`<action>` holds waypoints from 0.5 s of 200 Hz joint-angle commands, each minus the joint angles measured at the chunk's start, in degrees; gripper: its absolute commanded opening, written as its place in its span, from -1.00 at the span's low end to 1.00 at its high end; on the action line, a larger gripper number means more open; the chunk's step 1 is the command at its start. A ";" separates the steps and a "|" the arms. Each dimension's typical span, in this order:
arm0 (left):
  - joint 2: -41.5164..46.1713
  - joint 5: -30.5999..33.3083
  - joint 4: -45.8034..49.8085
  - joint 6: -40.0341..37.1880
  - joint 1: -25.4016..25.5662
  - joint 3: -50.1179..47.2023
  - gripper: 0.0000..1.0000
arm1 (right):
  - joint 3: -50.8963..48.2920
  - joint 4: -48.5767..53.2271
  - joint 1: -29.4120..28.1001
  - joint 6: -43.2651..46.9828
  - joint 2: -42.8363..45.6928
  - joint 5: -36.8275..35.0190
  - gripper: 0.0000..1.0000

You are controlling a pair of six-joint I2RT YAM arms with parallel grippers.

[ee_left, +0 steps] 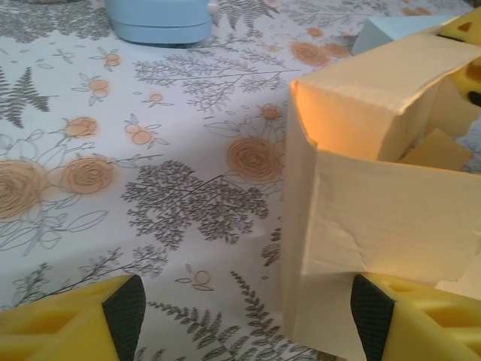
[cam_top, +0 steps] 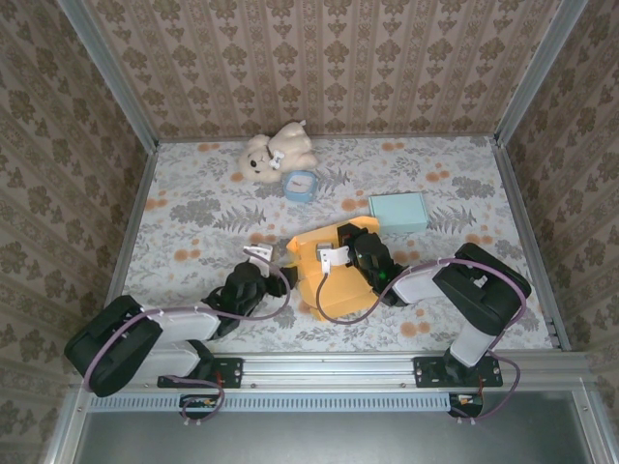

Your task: Fold the paper box

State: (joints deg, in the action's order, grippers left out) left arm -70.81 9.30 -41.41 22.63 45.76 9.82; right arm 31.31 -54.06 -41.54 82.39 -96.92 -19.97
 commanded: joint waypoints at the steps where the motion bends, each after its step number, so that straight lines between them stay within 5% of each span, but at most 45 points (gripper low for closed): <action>1: -0.46 -0.95 -3.00 -1.17 1.14 1.62 0.47 | -0.81 0.19 -0.56 -0.49 0.59 -0.04 -1.00; 28: -1.58 -0.60 -3.04 -1.90 2.13 2.52 0.23 | -0.89 0.19 -0.56 -0.45 0.62 0.00 -1.00; 100: -6.95 -0.42 -7.42 -2.62 4.50 4.71 0.05 | -1.60 -0.79 -0.68 -1.98 0.67 -0.20 -1.00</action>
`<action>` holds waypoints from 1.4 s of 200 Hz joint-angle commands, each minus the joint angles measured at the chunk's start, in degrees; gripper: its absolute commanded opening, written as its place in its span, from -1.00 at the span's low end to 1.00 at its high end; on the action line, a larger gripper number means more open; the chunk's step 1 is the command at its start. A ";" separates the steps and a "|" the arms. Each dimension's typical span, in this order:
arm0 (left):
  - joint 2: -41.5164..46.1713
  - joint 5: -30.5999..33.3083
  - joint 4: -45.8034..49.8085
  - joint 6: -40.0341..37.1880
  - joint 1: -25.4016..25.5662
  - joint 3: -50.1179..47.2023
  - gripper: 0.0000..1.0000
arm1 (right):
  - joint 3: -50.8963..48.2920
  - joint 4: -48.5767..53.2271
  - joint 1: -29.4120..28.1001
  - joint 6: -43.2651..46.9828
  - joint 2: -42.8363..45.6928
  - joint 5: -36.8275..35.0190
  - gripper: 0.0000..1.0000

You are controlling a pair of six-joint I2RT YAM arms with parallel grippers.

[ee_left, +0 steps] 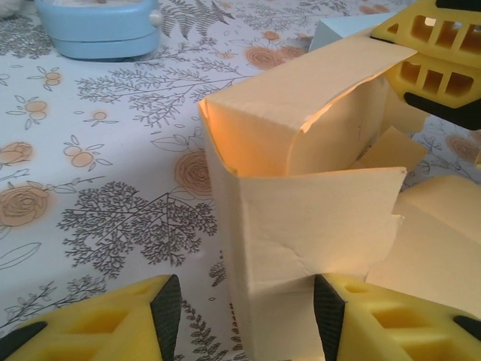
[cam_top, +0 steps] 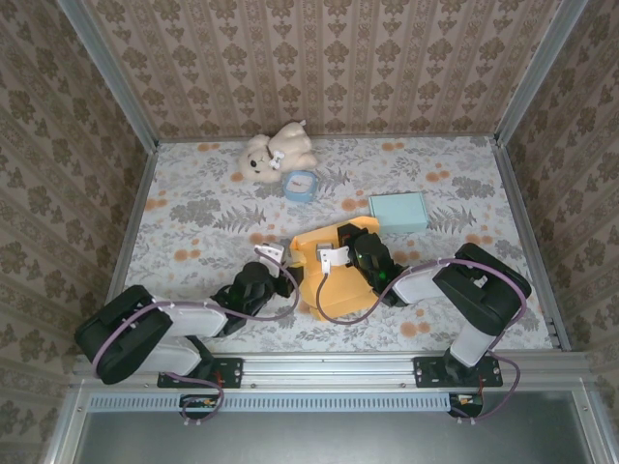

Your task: Fold the paper box

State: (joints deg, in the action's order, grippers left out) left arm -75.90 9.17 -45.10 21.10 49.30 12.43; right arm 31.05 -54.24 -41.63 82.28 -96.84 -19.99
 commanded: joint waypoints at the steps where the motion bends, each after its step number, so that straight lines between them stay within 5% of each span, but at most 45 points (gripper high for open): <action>1: -1.92 -0.29 -3.79 -1.08 0.97 2.09 0.05 | -1.38 -0.66 -0.57 -1.91 0.59 -0.20 -1.00; 191: -13.40 7.82 -10.97 -1.96 2.61 7.06 -0.41 | -2.92 -6.05 -1.94 -2.76 -4.25 -1.87 -1.00; 280: -18.24 14.12 -13.97 -4.50 2.65 11.27 -0.41 | -2.72 -5.28 -2.54 -1.12 -6.23 -3.02 -1.00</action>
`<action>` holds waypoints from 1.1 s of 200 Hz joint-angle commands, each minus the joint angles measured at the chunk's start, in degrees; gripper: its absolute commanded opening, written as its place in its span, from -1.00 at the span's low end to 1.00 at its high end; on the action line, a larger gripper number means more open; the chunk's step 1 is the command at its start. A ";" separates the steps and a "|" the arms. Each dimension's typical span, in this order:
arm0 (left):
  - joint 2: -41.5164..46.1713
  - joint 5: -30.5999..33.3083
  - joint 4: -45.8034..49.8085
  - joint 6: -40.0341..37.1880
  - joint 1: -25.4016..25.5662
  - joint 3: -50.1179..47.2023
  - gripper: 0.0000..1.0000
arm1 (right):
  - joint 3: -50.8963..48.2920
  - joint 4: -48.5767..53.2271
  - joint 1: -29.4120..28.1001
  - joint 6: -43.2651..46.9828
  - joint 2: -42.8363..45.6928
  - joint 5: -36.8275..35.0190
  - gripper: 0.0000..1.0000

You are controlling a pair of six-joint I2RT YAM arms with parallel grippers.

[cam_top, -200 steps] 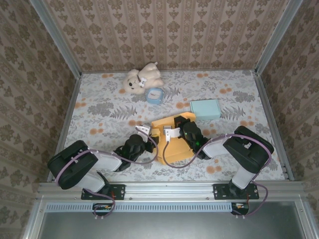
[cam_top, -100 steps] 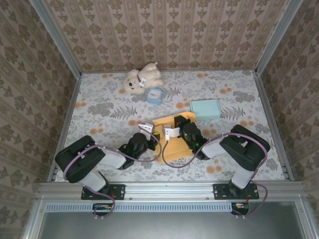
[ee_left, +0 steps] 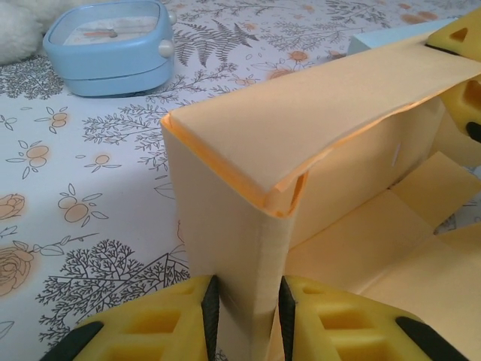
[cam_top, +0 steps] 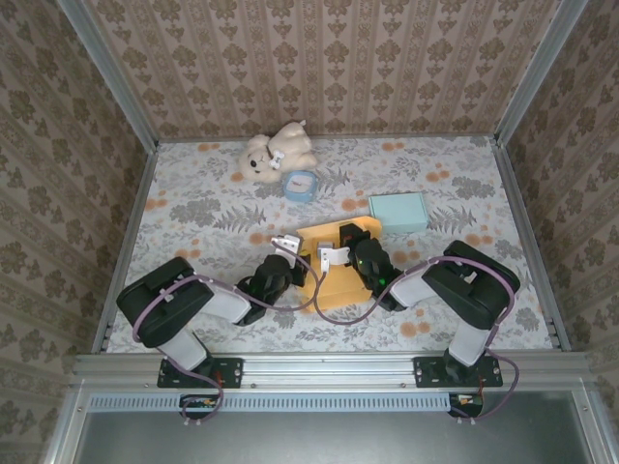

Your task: Fold the paper box

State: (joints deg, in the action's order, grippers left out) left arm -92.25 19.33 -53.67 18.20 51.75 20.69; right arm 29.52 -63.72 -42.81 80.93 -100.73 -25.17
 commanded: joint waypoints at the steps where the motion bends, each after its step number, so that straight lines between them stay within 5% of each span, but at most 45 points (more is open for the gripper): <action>1: -1.97 4.09 -5.40 -1.59 0.20 3.07 -0.41 | -1.16 4.22 -1.29 0.26 -2.36 2.15 -1.00; 81: -8.69 17.52 -8.82 -1.33 1.09 6.67 -0.39 | -0.62 5.96 -1.23 0.18 -3.23 1.38 -1.00; 126: -6.92 34.66 11.51 10.44 1.52 10.70 -0.55 | -0.25 6.15 -0.97 0.11 -3.69 0.38 -1.00; 162: -5.70 44.55 35.80 24.67 0.68 16.54 -0.91 | 0.02 6.41 -0.67 -0.08 -3.73 -0.60 -1.00; 220: -6.34 42.15 40.31 26.91 -1.55 18.17 -0.94 | 0.28 7.30 -0.39 -1.03 -3.33 -0.65 -1.00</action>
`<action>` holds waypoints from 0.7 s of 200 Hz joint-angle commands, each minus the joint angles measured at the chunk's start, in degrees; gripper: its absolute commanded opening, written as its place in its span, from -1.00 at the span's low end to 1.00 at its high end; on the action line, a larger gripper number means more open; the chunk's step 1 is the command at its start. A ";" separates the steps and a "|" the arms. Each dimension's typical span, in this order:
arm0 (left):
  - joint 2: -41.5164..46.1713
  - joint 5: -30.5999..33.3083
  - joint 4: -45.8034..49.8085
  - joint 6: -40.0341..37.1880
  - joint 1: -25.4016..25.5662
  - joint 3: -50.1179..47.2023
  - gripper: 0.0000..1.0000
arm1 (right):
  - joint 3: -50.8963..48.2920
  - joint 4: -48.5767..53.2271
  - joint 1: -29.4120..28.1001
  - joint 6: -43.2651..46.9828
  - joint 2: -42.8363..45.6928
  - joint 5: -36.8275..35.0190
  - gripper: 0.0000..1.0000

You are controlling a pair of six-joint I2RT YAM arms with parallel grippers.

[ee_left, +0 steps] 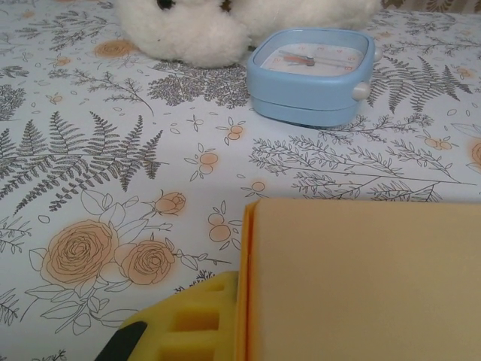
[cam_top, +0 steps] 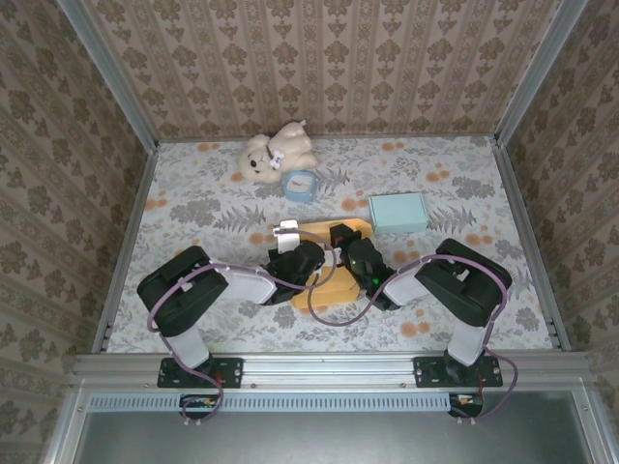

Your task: Fold the paper box

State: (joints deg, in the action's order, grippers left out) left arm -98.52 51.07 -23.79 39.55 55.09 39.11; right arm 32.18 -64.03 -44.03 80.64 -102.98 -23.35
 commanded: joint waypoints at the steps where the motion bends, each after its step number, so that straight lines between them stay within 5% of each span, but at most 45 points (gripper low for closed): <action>1: -0.08 10.44 10.43 5.59 -4.95 -0.26 -0.94 | -2.39 7.60 0.86 -0.79 -1.04 -2.47 -1.00; 44: 1.63 -0.19 -2.90 -2.70 -5.80 -4.19 -0.65 | -1.60 10.46 0.94 -2.46 -1.05 -2.05 -1.00; 140: 14.76 -12.30 -0.86 -3.38 -4.99 -8.70 -0.18 | -0.46 12.44 1.69 -4.92 -0.87 -3.02 -1.00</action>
State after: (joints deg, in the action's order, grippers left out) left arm -89.08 38.44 -27.31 35.92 51.27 32.38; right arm 32.99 -61.93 -43.66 77.80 -102.74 -23.59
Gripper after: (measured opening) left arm 0.369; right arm 0.054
